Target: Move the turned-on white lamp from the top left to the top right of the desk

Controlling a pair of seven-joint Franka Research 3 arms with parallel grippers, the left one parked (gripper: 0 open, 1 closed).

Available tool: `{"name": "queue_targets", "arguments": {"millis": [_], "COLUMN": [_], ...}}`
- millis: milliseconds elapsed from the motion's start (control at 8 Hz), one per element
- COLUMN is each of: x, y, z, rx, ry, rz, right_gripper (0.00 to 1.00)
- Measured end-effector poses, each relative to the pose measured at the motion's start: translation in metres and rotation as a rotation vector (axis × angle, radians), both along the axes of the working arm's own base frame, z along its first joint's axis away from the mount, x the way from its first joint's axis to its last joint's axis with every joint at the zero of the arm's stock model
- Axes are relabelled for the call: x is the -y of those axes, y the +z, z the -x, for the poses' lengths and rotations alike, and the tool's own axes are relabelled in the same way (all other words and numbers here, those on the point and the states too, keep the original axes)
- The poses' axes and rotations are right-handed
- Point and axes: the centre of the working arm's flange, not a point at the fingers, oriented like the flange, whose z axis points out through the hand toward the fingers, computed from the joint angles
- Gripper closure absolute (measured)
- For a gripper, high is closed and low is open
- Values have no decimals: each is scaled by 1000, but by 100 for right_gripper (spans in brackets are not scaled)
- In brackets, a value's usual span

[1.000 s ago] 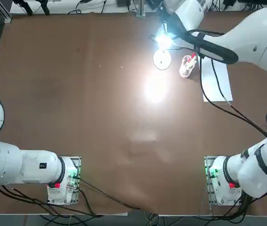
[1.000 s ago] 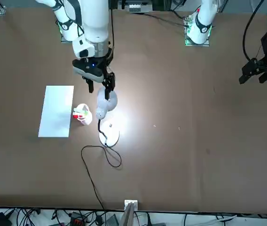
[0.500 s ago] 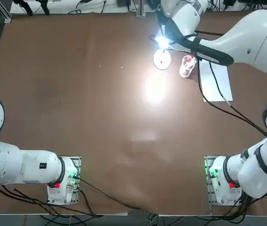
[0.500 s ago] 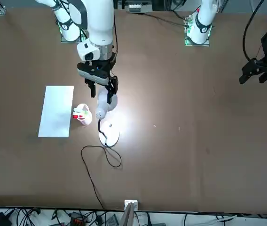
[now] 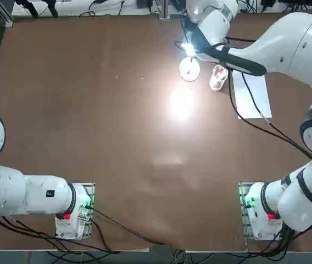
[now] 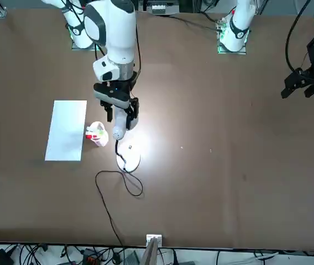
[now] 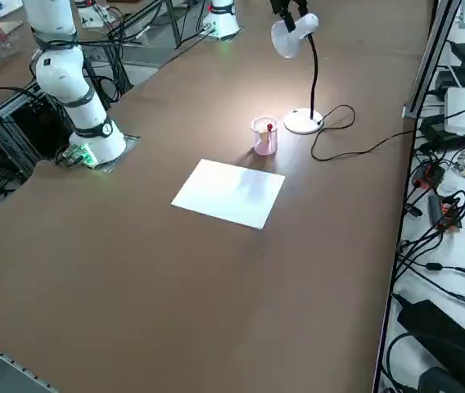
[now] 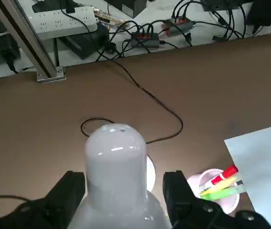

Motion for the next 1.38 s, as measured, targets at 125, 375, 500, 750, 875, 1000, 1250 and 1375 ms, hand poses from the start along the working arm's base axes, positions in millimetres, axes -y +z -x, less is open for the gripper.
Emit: {"name": "queue_targets", "arguments": {"millis": [125, 375, 500, 750, 875, 1000, 1250, 1375], "x": [0, -3, -6, -7, -6, -4, -2, 1], "y": [-3, -9, -11, -8, -7, -6, -6, -5], "z": [-4, -14, -18, -22, -23, -25, -26, -29], "rx": [4, 10, 12, 23, 25, 29, 29, 31], "ry": [0, 0, 0, 1, -2, -6, -10, -16], "rz": [2, -1, -3, -2, -3, -4, -4, -6], "right_gripper": [0, 0, 0, 8, 17, 27, 27, 27]}}
